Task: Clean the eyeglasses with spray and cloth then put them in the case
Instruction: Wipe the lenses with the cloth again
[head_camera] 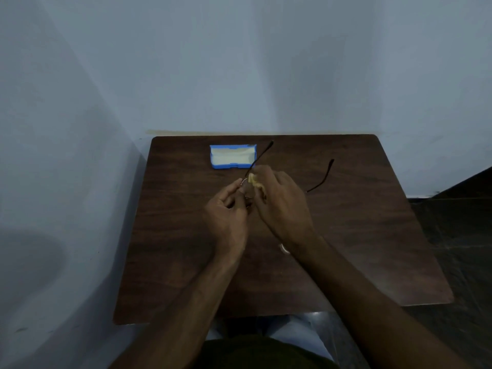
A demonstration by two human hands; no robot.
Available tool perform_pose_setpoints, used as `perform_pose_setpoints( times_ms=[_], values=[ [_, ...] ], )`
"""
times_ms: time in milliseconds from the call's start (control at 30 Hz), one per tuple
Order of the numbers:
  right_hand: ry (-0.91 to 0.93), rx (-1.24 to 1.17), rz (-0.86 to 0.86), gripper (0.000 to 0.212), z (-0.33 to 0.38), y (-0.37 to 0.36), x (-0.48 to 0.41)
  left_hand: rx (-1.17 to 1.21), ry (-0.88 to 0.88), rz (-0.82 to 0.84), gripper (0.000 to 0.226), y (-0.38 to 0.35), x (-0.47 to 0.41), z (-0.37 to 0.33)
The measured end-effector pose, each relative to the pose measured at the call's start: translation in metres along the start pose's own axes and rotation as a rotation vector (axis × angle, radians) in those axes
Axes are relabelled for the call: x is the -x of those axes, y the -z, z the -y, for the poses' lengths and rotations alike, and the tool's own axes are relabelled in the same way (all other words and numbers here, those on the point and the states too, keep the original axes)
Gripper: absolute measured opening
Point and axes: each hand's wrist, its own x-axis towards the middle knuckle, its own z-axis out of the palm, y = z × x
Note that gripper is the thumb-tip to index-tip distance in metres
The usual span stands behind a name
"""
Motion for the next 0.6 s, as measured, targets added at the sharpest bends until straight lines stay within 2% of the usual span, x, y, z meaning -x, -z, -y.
perform_pose_setpoints(
  times_ms=[133,300,467,600],
  values=[
    [0.003,-0.037,0.024,0.023,0.004,-0.005,-0.005,0.000,-0.013,0.023,0.024,-0.003,0.002,0.001],
    [0.062,-0.062,-0.015,0.032,0.011,-0.009,0.009,-0.016,-0.023,-0.005,0.023,0.002,-0.005,-0.003],
    [0.106,0.073,-0.006,0.018,-0.001,-0.013,0.016,0.015,0.017,-0.010,0.025,0.003,-0.009,-0.001],
    [0.066,-0.054,0.023,0.019,0.007,-0.015,0.009,0.009,0.040,-0.018,0.025,0.003,-0.010,-0.002]
  ],
)
